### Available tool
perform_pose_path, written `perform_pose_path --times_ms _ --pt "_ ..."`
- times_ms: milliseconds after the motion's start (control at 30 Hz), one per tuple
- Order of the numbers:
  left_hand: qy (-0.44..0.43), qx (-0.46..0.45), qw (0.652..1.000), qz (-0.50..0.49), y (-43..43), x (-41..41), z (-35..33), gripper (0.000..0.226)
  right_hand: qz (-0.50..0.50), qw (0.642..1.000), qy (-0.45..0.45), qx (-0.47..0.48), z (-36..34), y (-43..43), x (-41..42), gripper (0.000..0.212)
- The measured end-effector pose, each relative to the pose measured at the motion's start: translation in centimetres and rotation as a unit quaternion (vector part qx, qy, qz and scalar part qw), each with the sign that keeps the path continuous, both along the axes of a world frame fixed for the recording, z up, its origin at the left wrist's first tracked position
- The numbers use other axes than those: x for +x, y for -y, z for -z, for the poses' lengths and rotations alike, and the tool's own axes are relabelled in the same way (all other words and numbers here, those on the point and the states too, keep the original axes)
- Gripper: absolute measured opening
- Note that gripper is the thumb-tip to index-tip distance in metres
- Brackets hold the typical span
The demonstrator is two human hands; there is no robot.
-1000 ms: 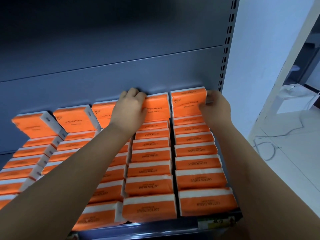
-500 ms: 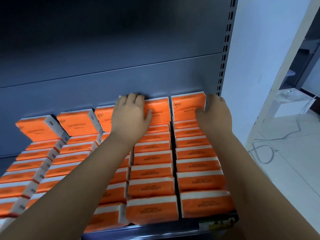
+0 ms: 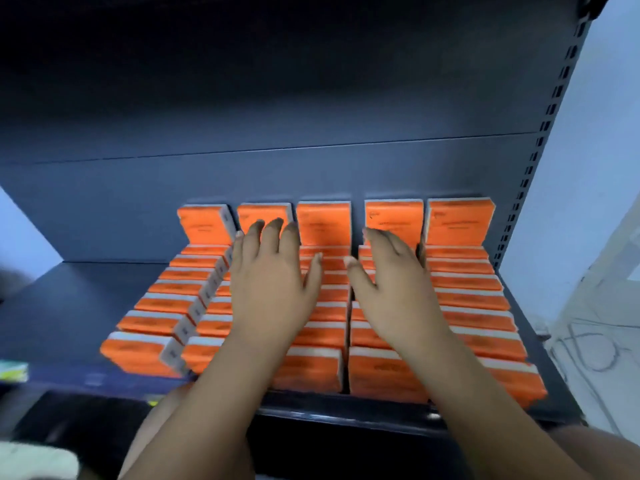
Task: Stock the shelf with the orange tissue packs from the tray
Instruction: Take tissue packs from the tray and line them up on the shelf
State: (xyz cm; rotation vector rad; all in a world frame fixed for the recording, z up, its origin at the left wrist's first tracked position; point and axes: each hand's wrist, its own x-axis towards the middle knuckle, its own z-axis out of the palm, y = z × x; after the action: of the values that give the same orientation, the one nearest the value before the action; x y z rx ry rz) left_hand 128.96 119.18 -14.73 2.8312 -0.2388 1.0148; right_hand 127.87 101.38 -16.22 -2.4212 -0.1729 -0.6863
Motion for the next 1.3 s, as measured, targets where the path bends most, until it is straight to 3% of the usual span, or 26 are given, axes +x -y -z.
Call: perform_pose_path --times_ms 200,267,467,733,800,1000,1133,1300 --pt "-0.013 -0.01 0.989 -0.145 -12.9 -7.2 1.5 0.058 -0.127 0.992 -0.001 0.019 1.2 -14.7 -2.3 0.058" --pt "-0.022 -0.014 0.981 -0.193 -17.7 -10.3 2.5 0.057 -0.174 0.985 0.0 0.018 1.7 -20.1 -3.3 0.051" --pt "-0.052 -0.064 0.934 -0.348 -30.5 -20.7 7.5 0.057 -0.314 0.949 -0.025 -0.01 3.6 -35.9 -8.4 0.055" --pt "-0.115 -0.156 0.857 -0.478 -41.1 -30.1 17.5 0.048 -0.441 0.868 -0.196 -0.115 12.1 -49.7 -14.3 0.041" --pt "-0.153 -0.184 0.839 -0.489 -42.7 -30.9 19.8 0.047 -0.446 0.853 -0.236 -0.133 14.9 -51.7 -14.6 0.039" --pt "-0.252 -0.309 0.775 -0.491 -46.4 -29.5 26.0 0.074 -0.409 0.821 -0.342 -0.201 22.6 -56.7 -12.5 0.037" --pt "-0.311 -0.39 0.725 -0.474 -49.7 -26.7 30.1 0.067 -0.353 0.816 -0.395 -0.231 26.5 -60.5 -10.3 0.034" --pt "-0.312 -0.551 0.623 -0.458 -55.3 -21.7 34.9 0.053 -0.224 0.812 -0.479 -0.247 31.5 -64.4 -8.3 0.034"
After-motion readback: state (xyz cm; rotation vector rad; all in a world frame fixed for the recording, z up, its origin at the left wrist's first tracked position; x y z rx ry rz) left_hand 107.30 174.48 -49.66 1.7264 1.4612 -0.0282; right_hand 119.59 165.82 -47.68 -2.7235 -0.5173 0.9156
